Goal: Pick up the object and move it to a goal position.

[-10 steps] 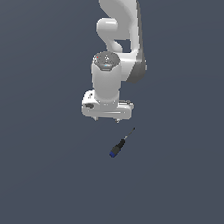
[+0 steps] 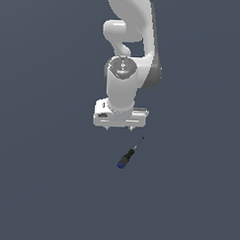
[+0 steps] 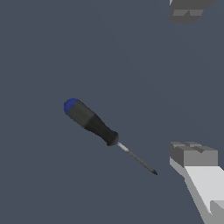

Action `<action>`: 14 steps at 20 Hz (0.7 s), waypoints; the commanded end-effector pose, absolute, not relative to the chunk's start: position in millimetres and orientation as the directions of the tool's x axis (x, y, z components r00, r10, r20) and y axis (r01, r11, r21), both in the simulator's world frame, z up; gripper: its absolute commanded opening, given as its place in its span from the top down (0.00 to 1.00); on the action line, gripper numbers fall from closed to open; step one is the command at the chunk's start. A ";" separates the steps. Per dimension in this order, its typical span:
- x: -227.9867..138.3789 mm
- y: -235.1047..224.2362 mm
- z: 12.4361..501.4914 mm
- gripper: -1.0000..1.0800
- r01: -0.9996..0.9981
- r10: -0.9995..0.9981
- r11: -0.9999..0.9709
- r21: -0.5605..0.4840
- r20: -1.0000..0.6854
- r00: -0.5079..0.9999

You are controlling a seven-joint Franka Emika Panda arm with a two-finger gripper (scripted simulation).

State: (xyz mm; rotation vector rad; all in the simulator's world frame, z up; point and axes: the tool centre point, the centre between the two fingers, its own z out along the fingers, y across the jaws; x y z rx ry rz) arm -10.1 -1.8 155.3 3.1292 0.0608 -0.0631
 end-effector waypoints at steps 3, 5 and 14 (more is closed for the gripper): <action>-10.3 -0.1 155.1 0.04 0.047 0.047 -0.999 0.011 -0.043 0.998; -9.8 0.2 154.3 0.04 0.039 0.038 -0.999 0.011 -0.042 0.998; -3.6 9.9 142.5 0.04 -0.054 -0.054 -0.998 0.009 -0.036 0.998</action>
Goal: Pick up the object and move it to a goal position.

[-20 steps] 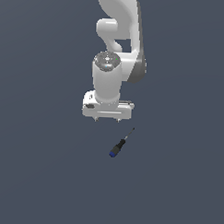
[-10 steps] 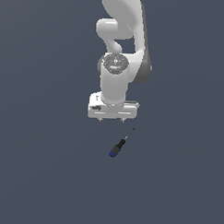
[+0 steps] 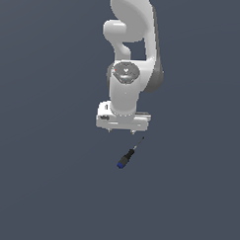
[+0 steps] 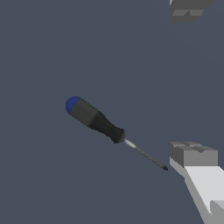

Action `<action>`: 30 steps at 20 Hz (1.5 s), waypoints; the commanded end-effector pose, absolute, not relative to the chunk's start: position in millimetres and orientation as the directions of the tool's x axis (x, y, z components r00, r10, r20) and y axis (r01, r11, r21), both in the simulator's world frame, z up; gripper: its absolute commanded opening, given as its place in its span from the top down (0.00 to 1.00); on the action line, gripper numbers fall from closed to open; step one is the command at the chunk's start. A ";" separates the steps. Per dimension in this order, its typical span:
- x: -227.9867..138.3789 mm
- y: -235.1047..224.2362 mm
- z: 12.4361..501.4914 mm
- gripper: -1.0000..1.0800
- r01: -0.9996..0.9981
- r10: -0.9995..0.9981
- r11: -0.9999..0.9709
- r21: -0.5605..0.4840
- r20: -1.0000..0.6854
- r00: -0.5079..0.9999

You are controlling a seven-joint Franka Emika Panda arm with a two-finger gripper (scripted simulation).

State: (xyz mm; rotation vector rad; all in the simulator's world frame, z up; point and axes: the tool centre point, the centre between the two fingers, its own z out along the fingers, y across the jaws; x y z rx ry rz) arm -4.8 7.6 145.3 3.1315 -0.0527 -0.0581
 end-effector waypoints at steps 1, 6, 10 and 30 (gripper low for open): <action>-2.5 11.5 140.5 0.04 -0.070 -0.071 -0.997 0.009 -0.035 0.997; 3.6 21.5 127.7 0.04 -0.170 -0.170 -0.985 0.008 -0.029 0.985; 9.0 31.2 115.1 0.04 -0.265 -0.265 -0.964 0.006 -0.023 0.964; 24.9 66.5 67.4 0.04 -0.585 -0.585 -0.811 0.000 -0.001 0.811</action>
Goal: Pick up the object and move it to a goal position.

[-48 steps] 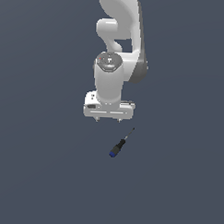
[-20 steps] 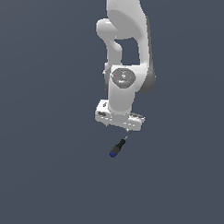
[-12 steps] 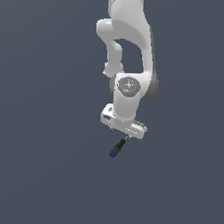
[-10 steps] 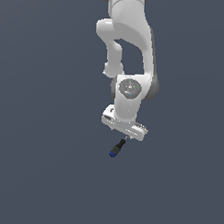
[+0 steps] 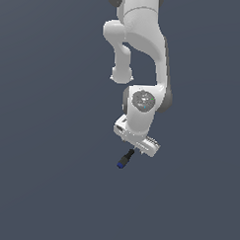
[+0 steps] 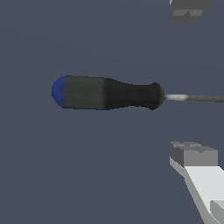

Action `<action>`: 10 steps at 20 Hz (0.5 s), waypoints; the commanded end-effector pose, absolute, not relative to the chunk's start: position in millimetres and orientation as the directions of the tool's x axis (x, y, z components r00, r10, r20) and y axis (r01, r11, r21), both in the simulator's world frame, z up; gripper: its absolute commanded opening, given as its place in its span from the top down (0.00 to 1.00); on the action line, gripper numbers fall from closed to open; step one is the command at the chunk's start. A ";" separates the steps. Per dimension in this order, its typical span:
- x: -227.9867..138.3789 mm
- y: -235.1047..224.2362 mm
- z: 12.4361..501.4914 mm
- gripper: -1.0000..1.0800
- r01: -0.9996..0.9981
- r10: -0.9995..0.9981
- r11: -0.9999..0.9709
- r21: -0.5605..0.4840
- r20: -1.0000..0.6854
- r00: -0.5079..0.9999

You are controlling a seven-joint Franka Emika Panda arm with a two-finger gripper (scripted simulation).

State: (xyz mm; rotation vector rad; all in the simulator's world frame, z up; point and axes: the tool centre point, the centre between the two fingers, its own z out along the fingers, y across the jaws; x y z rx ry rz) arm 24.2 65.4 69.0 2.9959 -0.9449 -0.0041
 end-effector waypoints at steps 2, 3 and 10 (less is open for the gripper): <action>25.2 67.4 66.0 0.04 -0.593 -0.593 -0.805 0.000 0.000 0.805; 25.3 67.7 65.6 0.04 -0.596 -0.596 -0.803 0.000 0.000 0.803; 25.0 67.9 60.0 0.04 -0.595 -0.595 -0.804 0.000 -0.001 0.804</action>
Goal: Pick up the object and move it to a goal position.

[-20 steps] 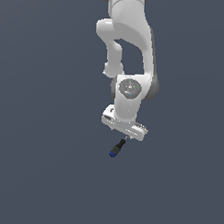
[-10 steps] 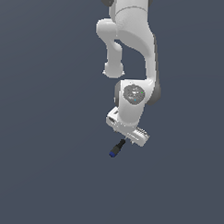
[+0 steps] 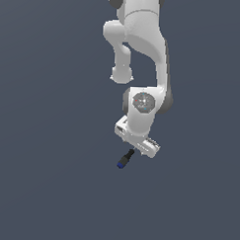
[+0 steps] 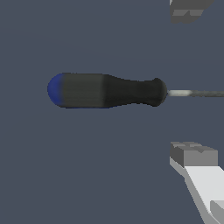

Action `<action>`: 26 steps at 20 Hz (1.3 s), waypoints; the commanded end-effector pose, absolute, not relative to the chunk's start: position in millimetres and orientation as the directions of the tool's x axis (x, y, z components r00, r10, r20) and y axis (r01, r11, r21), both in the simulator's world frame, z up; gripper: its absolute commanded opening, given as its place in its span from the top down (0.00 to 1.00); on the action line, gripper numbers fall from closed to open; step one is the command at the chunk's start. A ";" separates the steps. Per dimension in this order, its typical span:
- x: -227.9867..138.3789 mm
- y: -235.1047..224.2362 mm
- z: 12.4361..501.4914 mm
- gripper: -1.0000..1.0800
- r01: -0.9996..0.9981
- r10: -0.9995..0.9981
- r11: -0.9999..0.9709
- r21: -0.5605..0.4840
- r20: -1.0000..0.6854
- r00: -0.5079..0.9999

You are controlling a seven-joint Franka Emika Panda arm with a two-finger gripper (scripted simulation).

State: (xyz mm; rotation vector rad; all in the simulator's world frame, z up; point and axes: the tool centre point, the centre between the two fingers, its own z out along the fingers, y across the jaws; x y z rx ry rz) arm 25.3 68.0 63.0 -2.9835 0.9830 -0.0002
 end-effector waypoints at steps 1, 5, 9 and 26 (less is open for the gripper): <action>24.9 68.1 56.9 0.04 -0.595 -0.595 -0.804 0.000 -0.001 0.804; 24.3 67.8 37.9 0.04 -0.596 -0.596 -0.803 0.000 0.000 0.803; 24.0 67.8 20.7 0.04 -0.598 -0.598 -0.802 0.000 0.000 0.802; 25.1 68.0 15.7 1.00 -0.598 -0.598 -0.802 0.000 0.000 0.802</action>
